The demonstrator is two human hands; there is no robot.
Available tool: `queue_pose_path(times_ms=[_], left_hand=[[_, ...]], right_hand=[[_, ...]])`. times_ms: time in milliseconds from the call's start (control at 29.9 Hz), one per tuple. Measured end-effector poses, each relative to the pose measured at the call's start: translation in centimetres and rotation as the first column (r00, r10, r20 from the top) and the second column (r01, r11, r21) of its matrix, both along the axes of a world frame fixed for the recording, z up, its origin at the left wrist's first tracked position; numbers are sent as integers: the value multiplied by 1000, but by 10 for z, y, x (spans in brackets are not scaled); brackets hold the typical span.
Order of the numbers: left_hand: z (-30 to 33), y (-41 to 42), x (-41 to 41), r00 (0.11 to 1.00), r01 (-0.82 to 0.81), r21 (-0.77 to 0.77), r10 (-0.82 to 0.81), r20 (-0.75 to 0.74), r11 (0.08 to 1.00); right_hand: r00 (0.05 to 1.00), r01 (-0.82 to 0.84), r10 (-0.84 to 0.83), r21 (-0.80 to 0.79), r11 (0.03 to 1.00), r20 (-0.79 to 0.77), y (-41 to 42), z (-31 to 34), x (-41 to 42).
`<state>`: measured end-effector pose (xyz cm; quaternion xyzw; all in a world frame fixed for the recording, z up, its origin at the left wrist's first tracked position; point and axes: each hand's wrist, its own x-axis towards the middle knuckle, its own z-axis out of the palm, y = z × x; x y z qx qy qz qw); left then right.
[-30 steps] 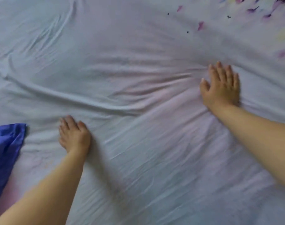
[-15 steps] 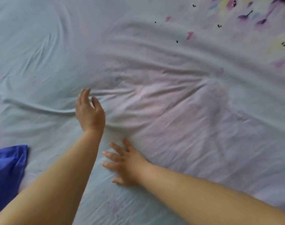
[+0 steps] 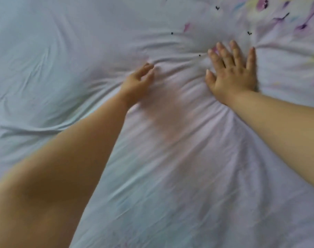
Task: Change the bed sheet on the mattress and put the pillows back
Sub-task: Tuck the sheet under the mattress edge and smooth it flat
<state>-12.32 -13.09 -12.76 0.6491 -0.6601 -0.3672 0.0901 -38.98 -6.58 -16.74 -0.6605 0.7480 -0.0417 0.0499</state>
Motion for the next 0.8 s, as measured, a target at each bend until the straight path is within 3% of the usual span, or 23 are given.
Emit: queue_pose_path(times_ms=[33,100,134,201,267,301,334,368,435,468,502,535,568,602,669,702,736,769,802], left_hand=[[4,4,2,1000,-24,-64,22,-19,998],[10,20,37,948,-239,-206,274,163,949],[9,30,68,848,-380,-233,438,298,895],[4,52,138,562,-663,-215,666,491,717],[2,61,186,328,-856,-200,800,502,476],[3,59,190,279,-891,-183,818,503,416],[1,54,183,311,-883,-161,805,504,442],[-5,43,167,437,-820,-140,765,473,555],[-16,16,119,783,-532,-117,540,308,839],[-14,8,95,895,-382,-125,400,195,916],[-14,3,83,950,-278,-160,296,99,947],[-12,3,82,959,-258,-213,276,59,942],[-10,4,94,927,-320,-271,359,107,908],[-9,10,115,830,-451,-319,523,194,834],[-6,23,165,426,-796,-304,842,331,523],[-5,25,179,286,-880,-256,877,386,399],[-4,25,178,284,-894,-201,854,435,400],[-7,22,167,404,-849,-172,823,399,500],[-11,16,147,594,-732,-160,736,324,662]], right_hand=[[1000,-4,4,-15,1000,12,0,0,-2],[1000,0,1,-33,999,24,0,1,-3],[1000,1,0,-47,999,25,0,1,-2],[1000,-2,4,-81,997,26,-1,1,-1],[999,4,0,-108,994,33,-3,-3,-1],[1000,3,1,-122,993,29,-2,-5,-1],[1000,4,-2,-138,990,16,-2,-8,-1],[1000,9,-9,-153,988,2,-2,-11,-1],[1000,19,-21,-155,988,-9,-2,-14,-1],[1000,18,-20,-151,988,-13,-1,-15,1],[1000,17,-21,-154,988,-23,-1,-15,1],[999,18,-23,-159,987,-32,-2,-14,1],[999,18,-25,-162,987,-38,-3,-14,1],[999,18,-25,-165,986,-42,-4,-13,0],[998,16,-26,-177,984,-53,-5,-13,0],[998,13,-25,-184,983,-62,-6,-14,0],[997,9,-22,-188,982,-68,-6,-15,1],[997,8,-21,-188,982,-70,-6,-15,1],[998,10,-23,-185,983,-66,-6,-15,0]])
